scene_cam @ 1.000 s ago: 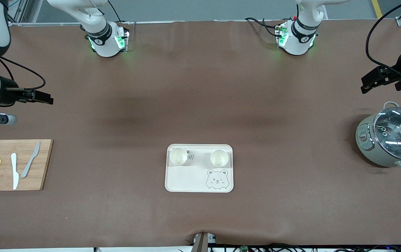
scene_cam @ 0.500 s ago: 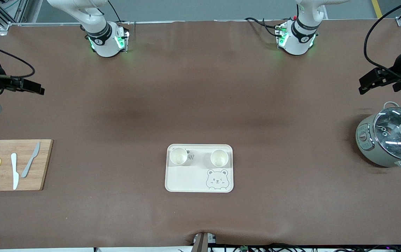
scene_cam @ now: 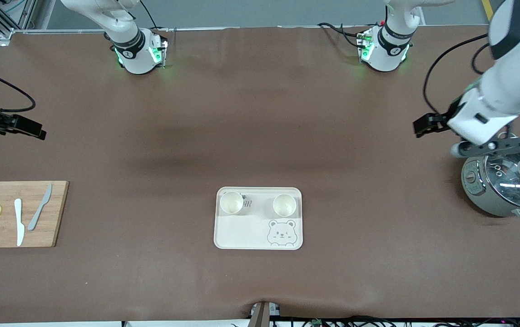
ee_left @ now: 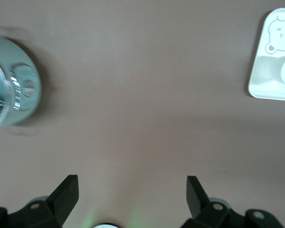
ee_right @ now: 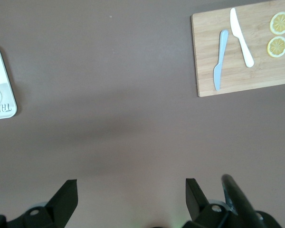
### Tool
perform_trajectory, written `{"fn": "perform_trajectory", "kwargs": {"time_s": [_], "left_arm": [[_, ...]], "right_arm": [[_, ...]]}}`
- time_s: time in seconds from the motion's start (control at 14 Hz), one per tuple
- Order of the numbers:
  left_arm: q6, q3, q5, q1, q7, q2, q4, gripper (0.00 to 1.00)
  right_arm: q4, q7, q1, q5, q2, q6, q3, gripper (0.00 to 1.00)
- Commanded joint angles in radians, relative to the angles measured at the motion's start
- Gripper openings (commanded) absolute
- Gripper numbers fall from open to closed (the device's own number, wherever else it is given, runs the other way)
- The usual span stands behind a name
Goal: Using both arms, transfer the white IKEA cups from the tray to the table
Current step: 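Reach the left gripper down to the white cup on the tray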
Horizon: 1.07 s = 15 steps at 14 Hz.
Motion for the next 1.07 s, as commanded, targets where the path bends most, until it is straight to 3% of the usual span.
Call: {"fn": "perform_trajectory", "kwargs": {"time_s": [0.0,0.29,0.5,1.0], "left_arm": [[0.061,-0.006,0.000,-0.069,-0.119,0.074,0.004,1.00],[0.231,-0.006,0.011,-0.196,-0.363,0.203,0.009,1.00],[0.379,-0.005,0.014,-0.270,-0.497,0.294,0.014,1.00],[0.664,0.007,0.097,-0.344,-0.699,0.504,0.023,1.00]], "right_arm": [[0.009,0.005,-0.028,-0.006,0.002,-0.009,0.003,1.00],[0.010,0.005,-0.066,-0.012,0.014,0.002,0.001,1.00],[0.009,0.005,-0.085,-0.012,0.066,0.098,0.003,1.00],[0.009,0.010,-0.093,-0.001,0.127,0.129,0.005,1.00]]}}
